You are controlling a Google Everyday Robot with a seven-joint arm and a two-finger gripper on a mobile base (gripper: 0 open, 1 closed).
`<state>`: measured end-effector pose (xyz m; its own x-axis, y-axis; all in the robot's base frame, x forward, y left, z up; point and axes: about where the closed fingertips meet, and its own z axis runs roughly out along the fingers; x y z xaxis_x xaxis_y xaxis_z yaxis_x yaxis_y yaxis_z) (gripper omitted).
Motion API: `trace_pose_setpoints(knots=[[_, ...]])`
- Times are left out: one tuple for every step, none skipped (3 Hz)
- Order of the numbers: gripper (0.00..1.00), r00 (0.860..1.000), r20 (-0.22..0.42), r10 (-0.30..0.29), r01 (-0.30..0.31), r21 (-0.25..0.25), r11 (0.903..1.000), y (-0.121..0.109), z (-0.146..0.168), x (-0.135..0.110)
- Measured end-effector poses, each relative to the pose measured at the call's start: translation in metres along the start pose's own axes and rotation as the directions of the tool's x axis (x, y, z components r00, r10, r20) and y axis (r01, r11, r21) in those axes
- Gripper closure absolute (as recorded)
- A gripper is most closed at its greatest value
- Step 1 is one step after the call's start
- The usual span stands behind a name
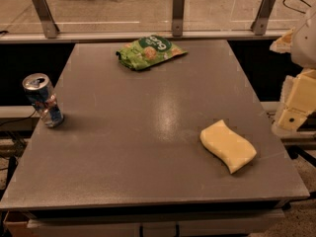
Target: Pick redbull can
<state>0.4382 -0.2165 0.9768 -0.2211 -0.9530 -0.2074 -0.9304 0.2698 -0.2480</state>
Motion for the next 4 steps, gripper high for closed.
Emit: trace_pose_setpoints(knots=[[0.00, 1.000, 0.000, 0.000, 0.000, 0.000, 1.0000, 0.000, 0.000, 0.000], [0.00, 0.996, 0.088, -0.029, 0.032, -0.027, 0.9991, 0.000, 0.018, -0.037], [0.00, 0.964, 0.250, -0.088, 0.111, -0.078, 0.9908, 0.010, 0.051, -0.114], [0.00, 0.910, 0.395, -0.128, 0.183, -0.104, 0.9777, 0.024, 0.066, -0.189]])
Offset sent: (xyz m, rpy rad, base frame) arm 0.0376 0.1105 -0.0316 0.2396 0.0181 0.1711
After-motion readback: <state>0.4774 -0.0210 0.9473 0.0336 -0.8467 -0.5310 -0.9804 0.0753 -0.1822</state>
